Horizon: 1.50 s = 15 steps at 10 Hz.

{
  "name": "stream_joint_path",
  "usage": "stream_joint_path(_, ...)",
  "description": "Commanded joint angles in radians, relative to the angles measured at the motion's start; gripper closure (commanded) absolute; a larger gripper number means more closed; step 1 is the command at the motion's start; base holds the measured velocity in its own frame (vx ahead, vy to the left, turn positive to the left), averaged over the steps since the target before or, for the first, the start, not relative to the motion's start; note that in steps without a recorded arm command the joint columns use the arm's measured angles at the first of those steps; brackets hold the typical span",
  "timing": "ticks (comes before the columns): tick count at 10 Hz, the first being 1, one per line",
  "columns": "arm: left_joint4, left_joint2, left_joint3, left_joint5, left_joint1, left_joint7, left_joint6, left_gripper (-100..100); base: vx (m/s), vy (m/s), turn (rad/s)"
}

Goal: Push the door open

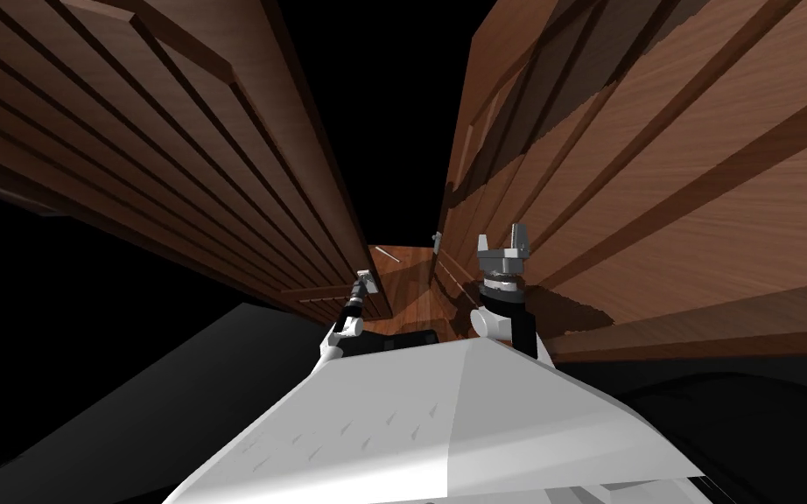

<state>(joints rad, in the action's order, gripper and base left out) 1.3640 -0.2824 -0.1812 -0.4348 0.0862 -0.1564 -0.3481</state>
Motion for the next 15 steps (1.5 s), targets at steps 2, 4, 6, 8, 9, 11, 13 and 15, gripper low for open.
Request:
stream_joint_path(2, 0.001, 0.001, -0.001, 0.000, 0.001, 0.000, 0.000, 100, -0.013, 0.000, 0.004)
stream_joint_path(4, -0.015, 0.014, 0.007, -0.002, -0.009, -0.018, 0.002, 100, 0.050, 0.006, 0.056)
stream_joint_path(6, -0.024, 0.024, 0.012, -0.004, -0.018, -0.031, 0.001, 100, 0.127, -0.007, 0.106)
stream_joint_path(8, -0.039, 0.040, 0.021, -0.006, -0.033, -0.052, 0.001, 100, 0.193, -0.006, 0.101)
stream_joint_path(9, -0.047, 0.050, 0.027, -0.007, -0.041, -0.064, 0.001, 100, 0.214, -0.002, 0.172)
stream_joint_path(11, -0.071, 0.077, 0.041, -0.011, -0.064, -0.097, 0.000, 100, 0.221, -0.010, 0.224)
stream_joint_path(13, -0.045, 0.071, 0.025, -0.015, -0.046, -0.086, 0.014, -100, -0.124, -0.054, 0.032)
stream_joint_path(15, -0.026, 0.072, 0.016, -0.021, -0.037, -0.089, 0.025, -100, -0.230, -0.018, 0.019)
